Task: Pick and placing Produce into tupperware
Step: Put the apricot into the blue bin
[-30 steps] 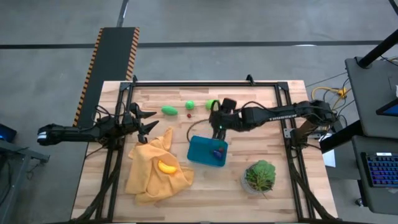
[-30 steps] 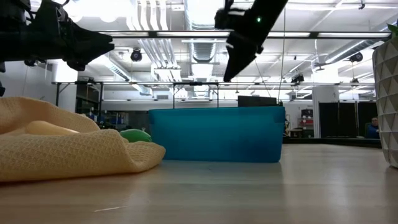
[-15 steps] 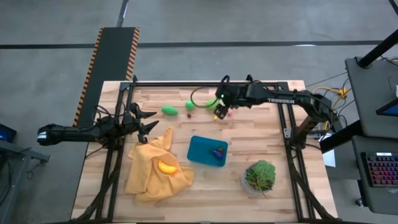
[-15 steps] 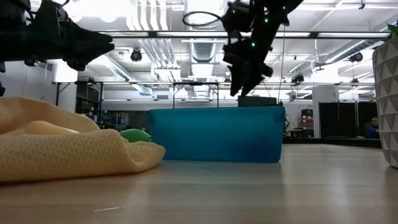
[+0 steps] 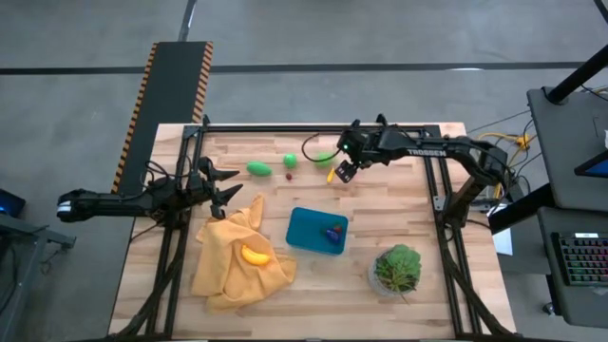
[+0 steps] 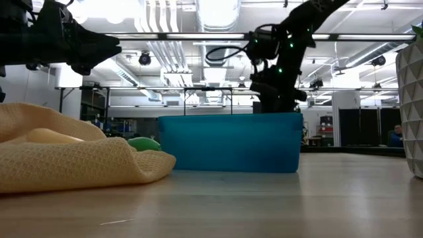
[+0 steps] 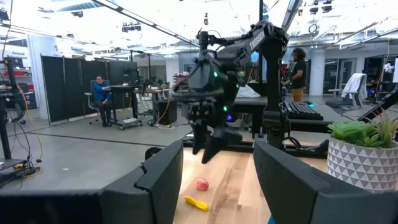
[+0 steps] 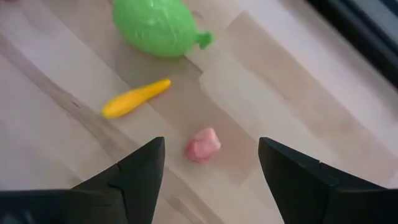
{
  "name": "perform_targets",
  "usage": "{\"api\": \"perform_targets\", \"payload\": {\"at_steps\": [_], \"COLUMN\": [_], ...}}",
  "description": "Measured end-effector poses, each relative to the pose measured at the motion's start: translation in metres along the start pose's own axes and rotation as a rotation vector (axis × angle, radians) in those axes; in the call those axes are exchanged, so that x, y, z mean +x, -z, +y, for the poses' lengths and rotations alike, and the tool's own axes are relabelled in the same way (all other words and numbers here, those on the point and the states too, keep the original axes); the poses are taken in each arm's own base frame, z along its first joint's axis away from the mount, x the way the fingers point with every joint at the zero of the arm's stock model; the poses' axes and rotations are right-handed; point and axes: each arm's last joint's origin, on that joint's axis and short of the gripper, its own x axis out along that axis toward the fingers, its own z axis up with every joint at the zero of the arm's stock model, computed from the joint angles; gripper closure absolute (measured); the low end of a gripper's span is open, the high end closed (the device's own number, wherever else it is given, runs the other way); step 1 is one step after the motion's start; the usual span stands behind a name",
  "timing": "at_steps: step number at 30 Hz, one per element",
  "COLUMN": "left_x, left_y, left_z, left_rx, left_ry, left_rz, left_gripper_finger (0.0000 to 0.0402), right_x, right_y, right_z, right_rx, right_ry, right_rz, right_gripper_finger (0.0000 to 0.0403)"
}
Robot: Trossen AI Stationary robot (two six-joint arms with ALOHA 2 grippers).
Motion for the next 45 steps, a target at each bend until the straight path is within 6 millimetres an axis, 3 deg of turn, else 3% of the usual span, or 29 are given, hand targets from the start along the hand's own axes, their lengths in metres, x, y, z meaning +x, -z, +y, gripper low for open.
{"api": "perform_targets", "payload": {"at_steps": [15, 27, 45], "left_x": [0.0, 0.0, 0.0], "left_y": [0.0, 0.0, 0.0], "left_z": [0.0, 0.0, 0.0], "left_rx": [0.0, 0.0, 0.0], "left_ry": [0.0, 0.0, 0.0], "left_rz": [-0.001, -0.001, -0.001], "left_gripper_finger": [0.0218, 0.0218, 0.0218], "right_x": [0.037, 0.061, 0.068], "right_y": [0.034, 0.041, 0.045], "right_z": [-0.004, -0.001, -0.001], "right_rx": [0.116, 0.127, 0.125], "right_ry": [-0.02, -0.034, -0.025], "right_rz": [-0.029, -0.061, -0.052], "right_gripper_finger": [0.0158, 0.016, 0.0195]}}
